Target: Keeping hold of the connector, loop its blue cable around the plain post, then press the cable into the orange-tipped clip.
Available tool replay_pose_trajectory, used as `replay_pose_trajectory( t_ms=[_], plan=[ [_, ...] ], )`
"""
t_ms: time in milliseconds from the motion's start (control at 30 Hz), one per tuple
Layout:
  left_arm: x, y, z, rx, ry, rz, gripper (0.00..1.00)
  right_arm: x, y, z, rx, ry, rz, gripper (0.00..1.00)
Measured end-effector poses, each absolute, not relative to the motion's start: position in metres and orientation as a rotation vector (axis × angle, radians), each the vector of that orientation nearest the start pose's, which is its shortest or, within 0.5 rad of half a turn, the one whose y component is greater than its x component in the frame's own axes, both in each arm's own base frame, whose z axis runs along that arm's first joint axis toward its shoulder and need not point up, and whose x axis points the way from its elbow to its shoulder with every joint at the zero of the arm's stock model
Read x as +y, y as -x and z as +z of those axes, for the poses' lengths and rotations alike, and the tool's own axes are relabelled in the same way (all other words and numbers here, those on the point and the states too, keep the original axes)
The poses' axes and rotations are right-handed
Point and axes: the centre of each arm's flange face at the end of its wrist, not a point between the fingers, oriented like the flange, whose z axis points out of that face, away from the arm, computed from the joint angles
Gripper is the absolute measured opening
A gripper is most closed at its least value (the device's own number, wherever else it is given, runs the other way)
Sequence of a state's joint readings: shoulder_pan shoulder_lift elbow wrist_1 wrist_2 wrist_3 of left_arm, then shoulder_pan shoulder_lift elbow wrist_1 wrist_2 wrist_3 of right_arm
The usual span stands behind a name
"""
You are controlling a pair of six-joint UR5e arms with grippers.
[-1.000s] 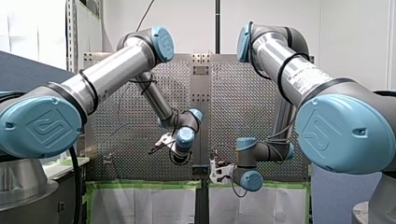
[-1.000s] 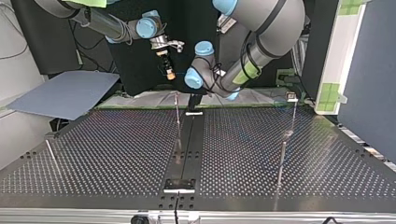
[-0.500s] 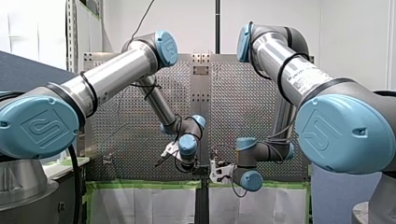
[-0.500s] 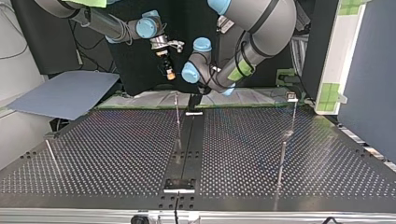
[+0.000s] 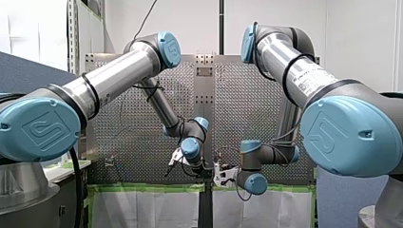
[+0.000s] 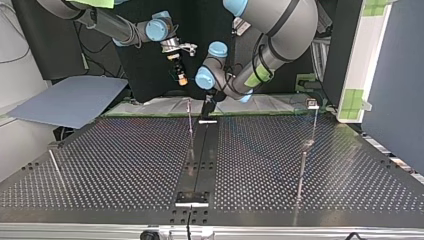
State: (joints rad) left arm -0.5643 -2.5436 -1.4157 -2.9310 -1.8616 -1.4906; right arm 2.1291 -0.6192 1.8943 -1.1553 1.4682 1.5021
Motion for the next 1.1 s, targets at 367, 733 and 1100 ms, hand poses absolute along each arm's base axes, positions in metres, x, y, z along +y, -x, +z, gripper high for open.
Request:
replay_pose_trajectory(
  t_ms=[367,733,1100],
  plan=[
    [-0.429,-0.482,-0.032,2.088,-0.447,-0.13,1.0,-0.389,-0.41,-0.077,-0.822,-1.799,1.551,0.0],
    [-0.425,-0.488,-0.033,2.065,-0.341,-0.171,0.98,-0.389,-0.41,-0.077,-0.822,-1.801,1.55,0.0],
    [-0.425,-0.492,-0.032,2.042,-0.318,-0.155,0.93,-0.388,-0.411,-0.077,-0.82,-1.806,1.55,0.0]
  ],
)
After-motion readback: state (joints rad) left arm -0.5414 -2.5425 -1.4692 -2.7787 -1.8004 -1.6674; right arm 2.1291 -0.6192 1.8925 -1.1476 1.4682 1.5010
